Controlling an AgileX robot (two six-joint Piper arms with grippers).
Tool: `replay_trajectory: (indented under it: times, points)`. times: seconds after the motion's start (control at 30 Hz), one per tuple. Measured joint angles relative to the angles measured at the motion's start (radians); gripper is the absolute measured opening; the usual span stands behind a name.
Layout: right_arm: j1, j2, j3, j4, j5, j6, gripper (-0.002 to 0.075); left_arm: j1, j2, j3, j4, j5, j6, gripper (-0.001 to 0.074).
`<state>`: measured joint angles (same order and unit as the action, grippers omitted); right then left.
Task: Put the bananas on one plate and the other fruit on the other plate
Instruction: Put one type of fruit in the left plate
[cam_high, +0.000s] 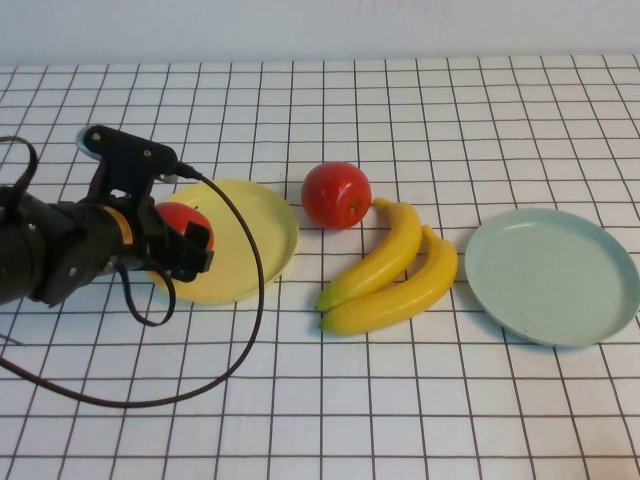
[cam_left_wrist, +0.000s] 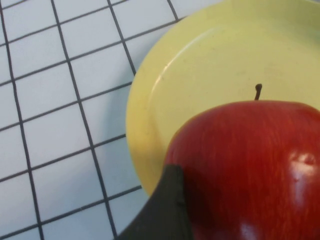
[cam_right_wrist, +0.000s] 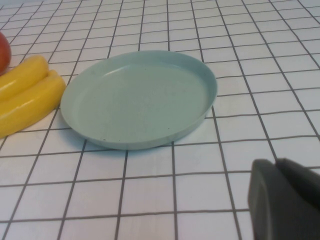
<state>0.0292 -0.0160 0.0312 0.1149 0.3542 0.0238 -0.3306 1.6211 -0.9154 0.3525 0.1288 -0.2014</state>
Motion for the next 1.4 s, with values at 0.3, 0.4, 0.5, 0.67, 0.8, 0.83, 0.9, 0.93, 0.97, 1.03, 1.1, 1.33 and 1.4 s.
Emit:
replay_trajectory:
  times: [0.3,0.4,0.5,0.67,0.8,0.83,0.9,0.93,0.97,1.03,1.1,1.33,1.4]
  points:
    - [0.0,0.0,0.0,0.0,0.0,0.0,-0.0015,0.0,-0.007,0.0,0.018,-0.031,-0.091,0.0636]
    - [0.0,0.0,0.0,0.0,0.0,0.0,-0.0015,0.0,-0.016,0.0,0.019,-0.07,-0.094,0.0636]
    - [0.0,0.0,0.0,0.0,0.0,0.0,-0.0015,0.0,-0.016,0.0,0.019,-0.129,-0.097,0.0636]
    - [0.0,0.0,0.0,0.0,0.0,0.0,-0.0015,0.0,-0.016,0.0,0.023,-0.148,-0.098,0.0635]
    - [0.0,0.0,0.0,0.0,0.0,0.0,-0.0015,0.008,-0.016,0.0,0.024,-0.119,-0.091,0.0657]
    - [0.0,0.0,0.0,0.0,0.0,0.0,-0.0015,0.011,-0.016,0.0,0.024,-0.117,-0.089,0.0666]
    - [0.0,0.0,0.0,0.0,0.0,0.0,-0.0015,0.024,-0.004,0.0,0.024,-0.114,-0.088,0.0668]
    - [0.0,0.0,0.0,0.0,0.0,0.0,-0.0015,0.031,0.006,0.0,0.024,-0.112,-0.095,0.0668]
    - [0.0,0.0,0.0,0.0,0.0,0.0,-0.0015,0.039,0.02,0.0,0.024,-0.106,-0.107,0.0668]
    - [0.0,0.0,0.0,0.002,0.0,0.0,-0.0015,0.048,0.043,0.0,0.024,-0.091,-0.141,0.0668]
    - [0.0,0.0,0.0,0.002,0.0,0.0,-0.0015,0.05,0.049,0.0,0.024,-0.077,-0.159,0.0668]
    - [0.0,0.0,0.0,0.002,0.0,0.0,-0.0015,0.028,-0.07,-0.005,0.11,-0.174,-0.148,0.0668]
    - [0.0,0.0,0.0,0.002,0.0,0.0,-0.0015,0.005,-0.114,-0.037,0.131,-0.17,-0.148,0.0668]
